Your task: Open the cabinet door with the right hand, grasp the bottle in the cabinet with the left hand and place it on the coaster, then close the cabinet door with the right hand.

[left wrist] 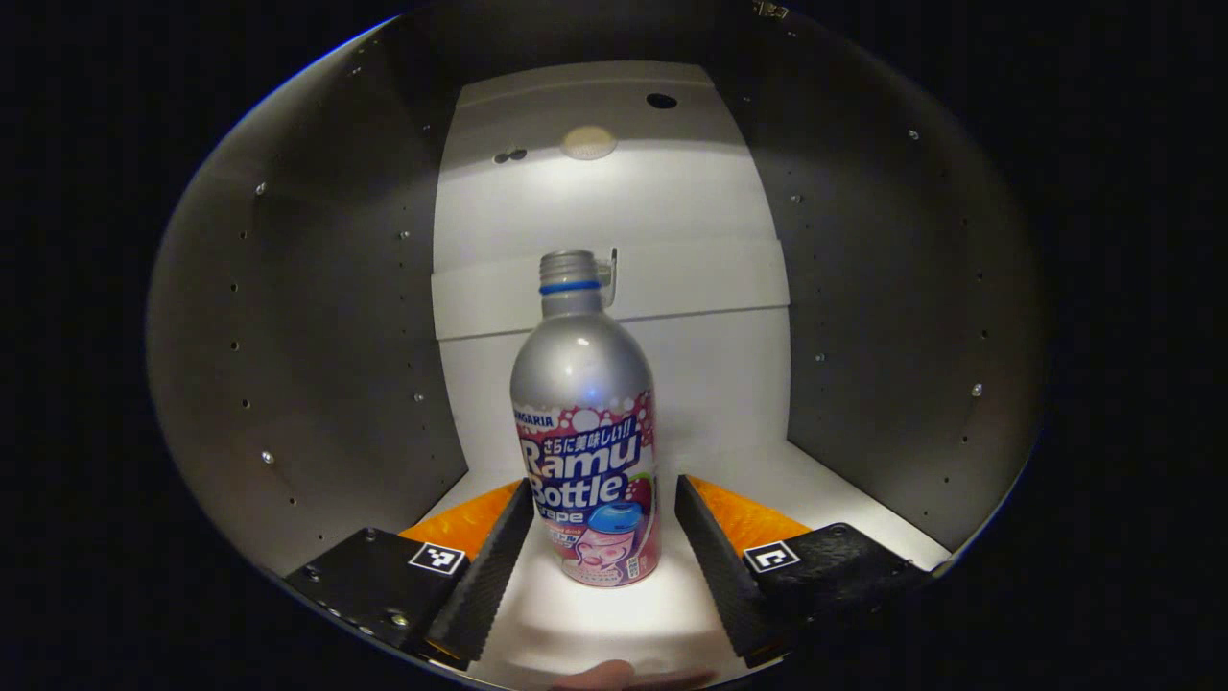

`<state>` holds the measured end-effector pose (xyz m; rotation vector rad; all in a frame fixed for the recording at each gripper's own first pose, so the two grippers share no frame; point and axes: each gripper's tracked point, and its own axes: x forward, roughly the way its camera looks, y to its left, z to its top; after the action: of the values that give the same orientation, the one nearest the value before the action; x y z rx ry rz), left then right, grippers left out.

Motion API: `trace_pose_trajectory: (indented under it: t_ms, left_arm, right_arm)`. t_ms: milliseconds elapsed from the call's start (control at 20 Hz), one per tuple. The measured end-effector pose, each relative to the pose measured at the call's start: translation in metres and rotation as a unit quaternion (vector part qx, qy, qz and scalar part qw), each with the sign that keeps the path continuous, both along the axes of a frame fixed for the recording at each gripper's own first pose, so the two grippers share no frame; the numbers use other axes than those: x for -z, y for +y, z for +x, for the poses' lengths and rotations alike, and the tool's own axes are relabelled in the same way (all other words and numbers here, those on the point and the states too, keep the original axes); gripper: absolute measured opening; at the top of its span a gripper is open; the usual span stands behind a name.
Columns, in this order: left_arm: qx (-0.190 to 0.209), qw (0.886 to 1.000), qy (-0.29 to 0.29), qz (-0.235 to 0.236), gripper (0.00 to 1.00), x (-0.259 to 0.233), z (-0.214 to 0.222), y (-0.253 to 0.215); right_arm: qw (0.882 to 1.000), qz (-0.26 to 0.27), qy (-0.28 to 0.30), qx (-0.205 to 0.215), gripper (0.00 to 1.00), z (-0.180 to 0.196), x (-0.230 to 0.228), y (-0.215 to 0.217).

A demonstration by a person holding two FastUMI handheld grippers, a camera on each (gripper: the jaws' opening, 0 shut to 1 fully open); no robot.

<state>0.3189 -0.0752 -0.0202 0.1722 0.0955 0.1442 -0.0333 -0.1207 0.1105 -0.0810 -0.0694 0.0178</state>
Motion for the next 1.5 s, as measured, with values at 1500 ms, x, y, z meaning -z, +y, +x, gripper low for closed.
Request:
trace_pose_trajectory:
  t_ms: [1500]
  left_arm:
    - [-0.118,0.992,-0.025,0.036,0.76,0.080,-0.378,0.112]
  right_arm:
    - [0.998,0.045,0.010,-0.033,1.00,0.023,-0.001,-0.010]
